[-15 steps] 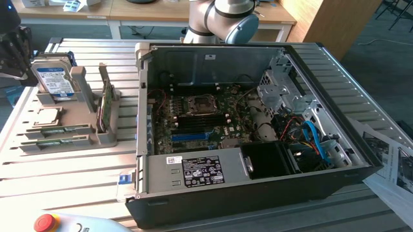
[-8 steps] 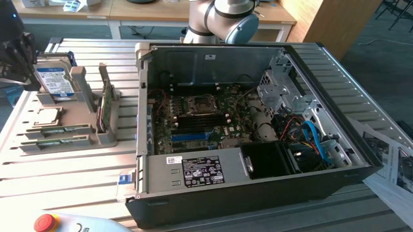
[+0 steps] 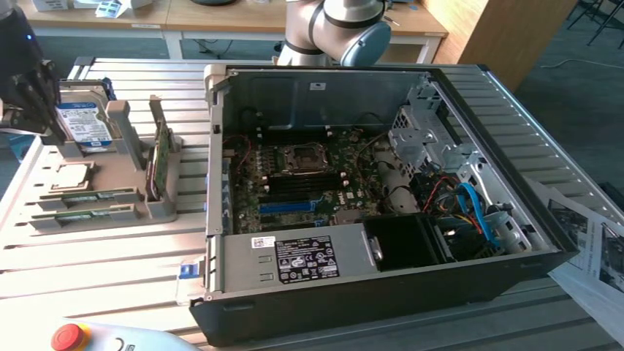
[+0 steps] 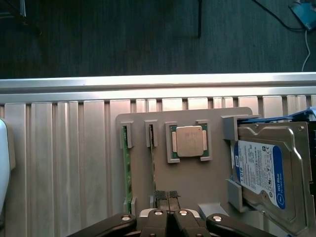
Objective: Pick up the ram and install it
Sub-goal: 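Pick up the ram and move it above insertion slot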
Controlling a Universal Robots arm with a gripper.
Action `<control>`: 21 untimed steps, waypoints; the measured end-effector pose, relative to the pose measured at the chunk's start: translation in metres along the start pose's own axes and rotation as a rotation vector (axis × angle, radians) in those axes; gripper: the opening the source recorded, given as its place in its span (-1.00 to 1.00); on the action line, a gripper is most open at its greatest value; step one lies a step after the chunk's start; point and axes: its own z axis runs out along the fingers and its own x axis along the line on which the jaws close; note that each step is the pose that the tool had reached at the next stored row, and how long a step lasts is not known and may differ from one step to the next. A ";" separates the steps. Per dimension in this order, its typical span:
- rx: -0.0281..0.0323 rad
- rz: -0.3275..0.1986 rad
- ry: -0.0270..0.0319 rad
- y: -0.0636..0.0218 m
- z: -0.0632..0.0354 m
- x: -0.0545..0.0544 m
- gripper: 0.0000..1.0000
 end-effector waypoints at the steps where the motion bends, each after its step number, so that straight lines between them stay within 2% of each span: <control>1: 0.0000 0.000 0.0000 0.0000 0.0017 0.000 -0.79; 5: 0.0000 0.000 0.0001 -0.0001 0.0062 0.000 -0.79; 13: 0.0001 0.000 0.0000 -0.0001 0.0063 0.001 -0.79; 21: 0.0000 0.000 0.0000 -0.0005 0.0060 0.009 -0.79</control>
